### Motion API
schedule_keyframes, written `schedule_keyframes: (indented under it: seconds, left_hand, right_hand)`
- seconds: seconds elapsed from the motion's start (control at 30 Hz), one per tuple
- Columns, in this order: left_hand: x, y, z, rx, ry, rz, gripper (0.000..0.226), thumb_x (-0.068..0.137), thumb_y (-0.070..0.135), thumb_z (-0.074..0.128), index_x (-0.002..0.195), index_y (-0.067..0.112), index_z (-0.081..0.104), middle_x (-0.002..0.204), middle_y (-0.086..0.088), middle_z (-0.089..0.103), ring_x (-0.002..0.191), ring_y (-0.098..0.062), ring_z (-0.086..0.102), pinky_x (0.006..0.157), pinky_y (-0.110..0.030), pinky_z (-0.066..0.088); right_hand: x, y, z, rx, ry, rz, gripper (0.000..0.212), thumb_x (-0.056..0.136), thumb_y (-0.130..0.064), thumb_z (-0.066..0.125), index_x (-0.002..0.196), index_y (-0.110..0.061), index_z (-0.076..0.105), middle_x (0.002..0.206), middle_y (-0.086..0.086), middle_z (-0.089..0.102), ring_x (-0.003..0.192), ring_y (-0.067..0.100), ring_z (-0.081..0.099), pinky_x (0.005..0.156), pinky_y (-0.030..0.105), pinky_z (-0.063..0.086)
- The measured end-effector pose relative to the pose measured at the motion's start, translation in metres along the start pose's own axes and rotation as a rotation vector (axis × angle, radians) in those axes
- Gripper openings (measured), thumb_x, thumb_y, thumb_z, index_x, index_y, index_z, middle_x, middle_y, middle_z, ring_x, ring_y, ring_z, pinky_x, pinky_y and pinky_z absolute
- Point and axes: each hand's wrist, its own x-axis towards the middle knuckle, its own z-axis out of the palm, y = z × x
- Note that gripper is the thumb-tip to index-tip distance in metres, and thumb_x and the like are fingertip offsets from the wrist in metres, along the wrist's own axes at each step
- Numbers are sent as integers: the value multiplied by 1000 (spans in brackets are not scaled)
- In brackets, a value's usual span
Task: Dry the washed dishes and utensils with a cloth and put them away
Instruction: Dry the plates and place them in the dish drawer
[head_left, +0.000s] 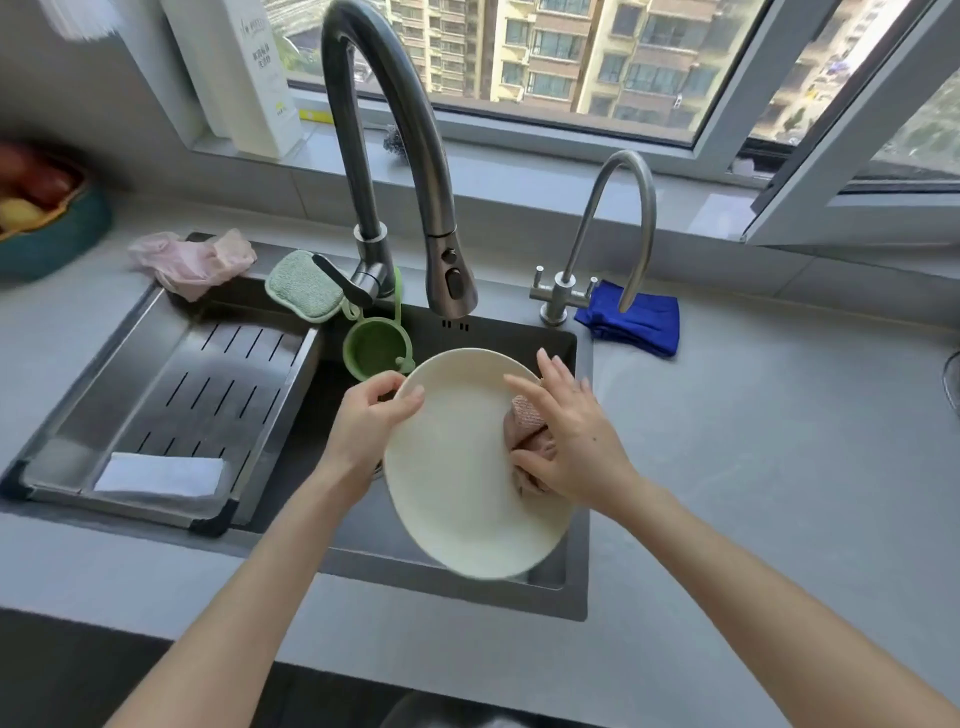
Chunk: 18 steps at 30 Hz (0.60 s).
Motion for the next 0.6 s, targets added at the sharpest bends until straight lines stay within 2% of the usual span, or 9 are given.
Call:
schedule_keyframes:
  seconds: [0.07, 0.2, 0.27, 0.33, 0.37, 0.43, 0.47, 0.53, 0.6]
  left_hand:
    - [-4, 7, 4, 23, -150, 39, 21, 76, 29, 61, 77, 7, 63, 70, -13, 55, 62, -22, 50, 55, -28, 37]
    - [-10, 16, 14, 2, -148, 180, 25, 77, 30, 62, 80, 5, 62, 71, -20, 56, 62, -26, 50, 58, -32, 36]
    - [-13, 18, 20, -76, -70, 213, 25, 77, 29, 61, 79, 4, 61, 67, -17, 57, 59, -23, 51, 55, -29, 38]
    - [-17, 19, 28, -146, 60, 215, 18, 77, 27, 60, 76, 8, 60, 57, -4, 59, 51, -18, 52, 49, -23, 39]
    - [-17, 18, 32, -175, 133, 214, 16, 78, 26, 60, 75, 10, 59, 54, 1, 59, 50, -15, 51, 48, -23, 40]
    - [-17, 15, 42, -240, 273, 193, 10, 81, 20, 62, 75, 13, 58, 54, 6, 59, 53, -13, 53, 53, -26, 41]
    - [-18, 13, 48, -280, 336, 180, 8, 84, 16, 62, 77, 13, 58, 57, 6, 61, 57, -14, 55, 57, -28, 43]
    - [-22, 5, 61, -332, 404, 153, 5, 88, 11, 59, 84, 14, 59, 68, 1, 64, 64, -13, 59, 62, -29, 47]
    - [-31, -4, 68, -297, 385, 126, 11, 92, 7, 53, 88, 17, 56, 74, 3, 63, 65, -5, 59, 61, -22, 47]
  right_hand:
    - [12, 1, -11, -107, 14, -44, 94, 75, -28, 77, 149, -36, 19, 160, 7, 16, 147, 29, 15, 116, 50, 19]
    - [9, 12, -19, -33, 230, -17, 85, 73, -32, 79, 143, -40, 32, 147, -3, 42, 128, 17, 47, 91, 37, 53]
    - [6, 9, -21, 327, 344, 275, 86, 74, -29, 79, 141, -49, 29, 129, -15, 54, 109, 4, 54, 90, 21, 47]
    - [4, 9, -18, 772, 402, 623, 84, 74, -26, 79, 139, -49, 32, 121, -10, 59, 100, 7, 61, 88, 25, 50]
    - [1, 5, -16, 1034, 375, 754, 71, 76, -22, 77, 135, -42, 41, 114, -2, 62, 87, 10, 67, 75, 28, 56]
    - [-9, -7, -7, 1638, 177, 922, 18, 85, -6, 60, 95, -21, 63, 78, 6, 61, 47, 8, 58, 37, 13, 41]
    - [-14, -17, -3, 1800, 137, 973, 28, 88, -1, 50, 69, -17, 62, 64, 4, 55, 38, 4, 50, 32, 7, 28]
    - [-19, -24, 11, 1923, 228, 1035, 43, 93, 5, 42, 58, -19, 50, 59, 4, 49, 35, 4, 47, 31, 7, 27]
    - [-22, -22, 14, 1697, 411, 1094, 35, 89, 13, 46, 67, -14, 46, 71, 9, 49, 40, 11, 49, 33, 13, 35]
